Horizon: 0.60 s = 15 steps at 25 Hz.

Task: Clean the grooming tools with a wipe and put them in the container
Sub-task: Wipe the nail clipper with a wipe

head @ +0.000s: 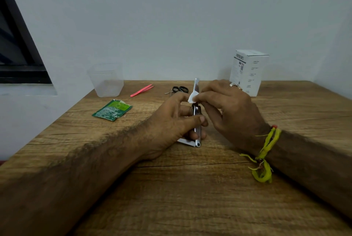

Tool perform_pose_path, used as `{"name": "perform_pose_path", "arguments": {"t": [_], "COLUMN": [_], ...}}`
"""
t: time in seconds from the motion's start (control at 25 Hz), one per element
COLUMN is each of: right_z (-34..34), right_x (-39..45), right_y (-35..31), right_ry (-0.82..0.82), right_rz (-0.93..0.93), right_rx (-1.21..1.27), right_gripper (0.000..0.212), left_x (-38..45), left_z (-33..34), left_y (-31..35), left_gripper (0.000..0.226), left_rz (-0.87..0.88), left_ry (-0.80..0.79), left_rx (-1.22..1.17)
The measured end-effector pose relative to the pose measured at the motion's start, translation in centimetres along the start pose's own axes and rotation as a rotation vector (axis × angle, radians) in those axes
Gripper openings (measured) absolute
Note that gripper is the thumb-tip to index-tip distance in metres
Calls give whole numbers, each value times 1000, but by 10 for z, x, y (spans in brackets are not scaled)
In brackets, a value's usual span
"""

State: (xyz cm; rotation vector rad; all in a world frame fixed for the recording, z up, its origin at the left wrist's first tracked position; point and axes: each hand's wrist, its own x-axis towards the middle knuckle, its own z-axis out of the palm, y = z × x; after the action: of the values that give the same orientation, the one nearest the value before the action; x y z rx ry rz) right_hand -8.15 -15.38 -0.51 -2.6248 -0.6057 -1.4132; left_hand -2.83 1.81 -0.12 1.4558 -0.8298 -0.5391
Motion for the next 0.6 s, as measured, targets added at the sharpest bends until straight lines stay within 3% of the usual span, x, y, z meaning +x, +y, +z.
{"name": "perform_pose_path", "arguments": {"t": [0.6], "right_z": [-5], "right_x": [2], "right_y": [8], "right_ry": [-25], "right_rz": [-91], "right_rx": [15], "right_gripper": [13], "left_x": [2], "left_z": [-5], "left_y": [-3], "left_gripper": [42], "left_rz": [52], "left_ry": [9], "left_rx": [-55]}}
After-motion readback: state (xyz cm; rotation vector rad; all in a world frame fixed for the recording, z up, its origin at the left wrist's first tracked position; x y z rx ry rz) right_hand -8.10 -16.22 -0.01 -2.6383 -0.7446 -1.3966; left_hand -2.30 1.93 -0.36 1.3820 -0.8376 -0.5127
